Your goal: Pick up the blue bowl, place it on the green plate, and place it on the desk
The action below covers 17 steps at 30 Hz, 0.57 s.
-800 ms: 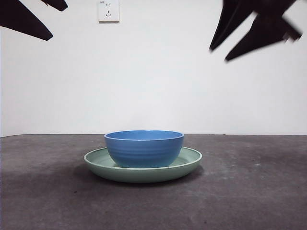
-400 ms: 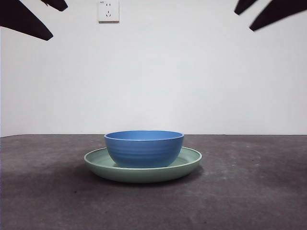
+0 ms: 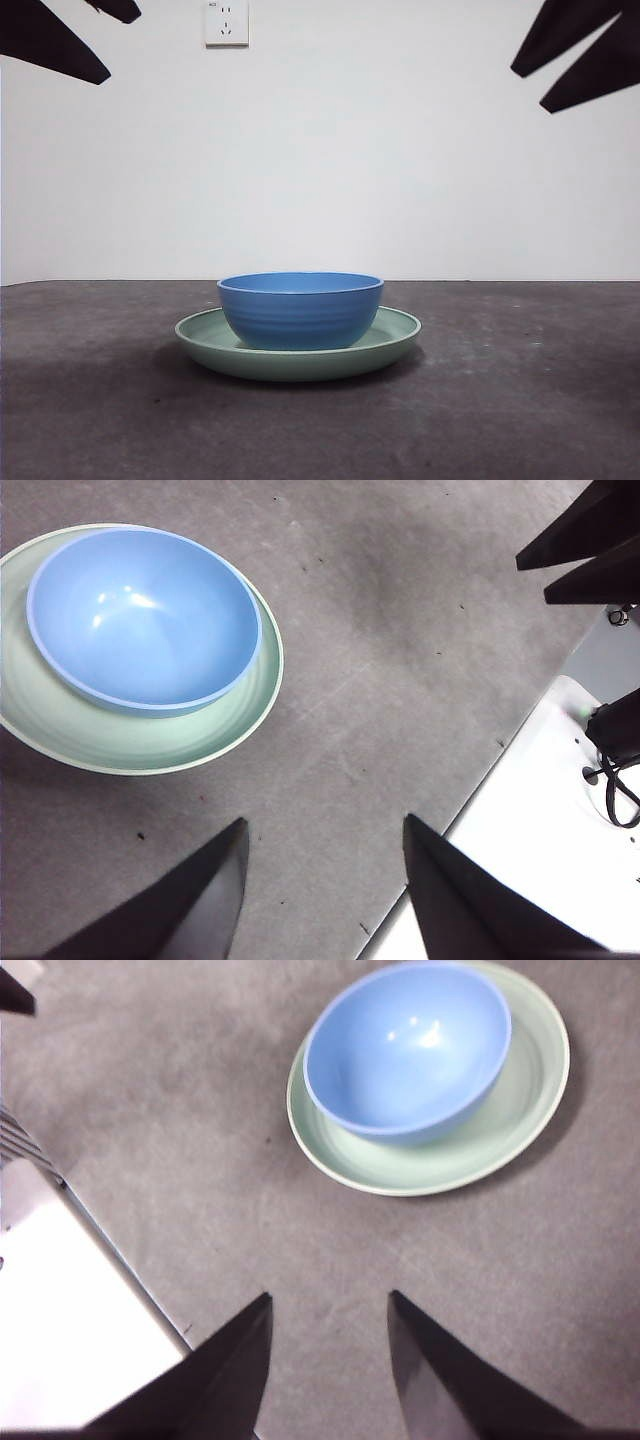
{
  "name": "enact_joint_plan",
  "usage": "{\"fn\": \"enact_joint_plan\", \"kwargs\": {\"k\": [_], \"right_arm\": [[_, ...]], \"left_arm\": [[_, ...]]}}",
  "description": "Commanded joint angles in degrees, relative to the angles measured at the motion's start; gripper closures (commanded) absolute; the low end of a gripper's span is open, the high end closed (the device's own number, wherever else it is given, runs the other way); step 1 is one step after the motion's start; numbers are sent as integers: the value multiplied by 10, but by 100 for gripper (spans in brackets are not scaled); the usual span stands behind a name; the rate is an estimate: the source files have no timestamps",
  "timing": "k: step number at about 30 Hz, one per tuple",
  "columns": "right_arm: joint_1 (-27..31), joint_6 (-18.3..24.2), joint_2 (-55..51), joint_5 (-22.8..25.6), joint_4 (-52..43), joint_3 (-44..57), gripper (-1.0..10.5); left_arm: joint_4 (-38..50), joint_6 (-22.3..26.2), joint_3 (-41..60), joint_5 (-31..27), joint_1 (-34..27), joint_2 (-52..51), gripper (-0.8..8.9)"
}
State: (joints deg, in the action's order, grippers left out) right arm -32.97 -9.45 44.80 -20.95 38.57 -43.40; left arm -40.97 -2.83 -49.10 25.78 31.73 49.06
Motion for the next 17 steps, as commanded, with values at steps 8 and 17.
{"fn": "enact_joint_plan", "kwargs": {"k": [8,17], "right_arm": [[-4,-6,4,0,-4,-5,763],[-4,-6,4,0,-3,-5,938]], "left_arm": [[2,7,-3,3,2,4,566],[2,7,-3,3,2,4,805]]}}
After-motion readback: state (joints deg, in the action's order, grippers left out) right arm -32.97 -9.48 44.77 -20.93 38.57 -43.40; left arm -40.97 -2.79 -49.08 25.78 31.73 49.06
